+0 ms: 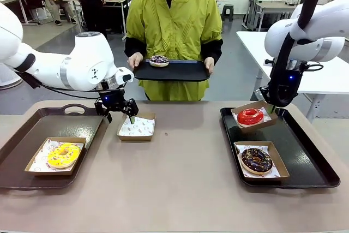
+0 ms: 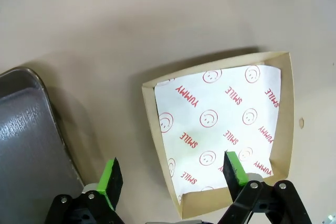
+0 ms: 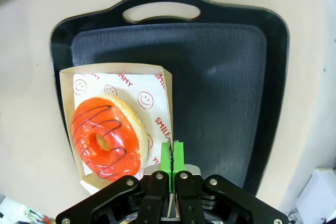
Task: Individually package the donuts and arrange them on the tray.
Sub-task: Place the picked Paper togo box on the Handle tray while simultaneously picking up another Paper togo box from the table with the other hand.
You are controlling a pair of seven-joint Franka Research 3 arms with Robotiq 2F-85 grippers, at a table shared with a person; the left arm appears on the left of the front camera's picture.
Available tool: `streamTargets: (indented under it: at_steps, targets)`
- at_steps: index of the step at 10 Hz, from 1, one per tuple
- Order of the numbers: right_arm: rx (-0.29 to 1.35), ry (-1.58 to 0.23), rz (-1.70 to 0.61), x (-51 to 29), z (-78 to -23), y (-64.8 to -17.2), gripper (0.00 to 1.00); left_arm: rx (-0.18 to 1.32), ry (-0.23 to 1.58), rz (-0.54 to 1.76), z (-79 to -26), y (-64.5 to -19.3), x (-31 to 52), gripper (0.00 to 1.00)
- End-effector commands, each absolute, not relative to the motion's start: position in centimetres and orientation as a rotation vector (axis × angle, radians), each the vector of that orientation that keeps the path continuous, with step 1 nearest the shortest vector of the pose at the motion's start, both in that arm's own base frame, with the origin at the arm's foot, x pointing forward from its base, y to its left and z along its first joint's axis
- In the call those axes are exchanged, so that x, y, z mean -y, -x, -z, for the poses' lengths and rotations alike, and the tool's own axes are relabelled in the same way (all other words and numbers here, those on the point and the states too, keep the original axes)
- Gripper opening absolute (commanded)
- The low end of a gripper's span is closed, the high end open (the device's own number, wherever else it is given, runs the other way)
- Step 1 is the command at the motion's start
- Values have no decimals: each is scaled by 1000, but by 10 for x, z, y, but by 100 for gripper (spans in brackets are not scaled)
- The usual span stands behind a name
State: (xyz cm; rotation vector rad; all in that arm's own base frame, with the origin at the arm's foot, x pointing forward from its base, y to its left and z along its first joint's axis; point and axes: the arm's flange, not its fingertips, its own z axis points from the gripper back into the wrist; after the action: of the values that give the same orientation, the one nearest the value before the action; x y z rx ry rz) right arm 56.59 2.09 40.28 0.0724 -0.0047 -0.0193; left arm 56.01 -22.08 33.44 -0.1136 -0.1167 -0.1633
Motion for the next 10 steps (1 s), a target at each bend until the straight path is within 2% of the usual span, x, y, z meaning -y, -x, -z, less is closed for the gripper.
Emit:
streamTargets:
  at_steps: [1, 8, 9, 10]
  targets:
    - [21, -112, 8, -3, -397, -573, 1, 93, 109, 117, -333, -572, 228, 100]
    - [38, -153, -8, 14, -370, -589, 1, 69, 66, 79, -323, -582, 232, 100]
    - [23, -153, -5, 14, -369, -589, 40, 75, 68, 88, -322, -581, 232, 61]
    - [17, -149, -4, 14, -369, -589, 61, 69, 63, 89, -322, -582, 232, 44]
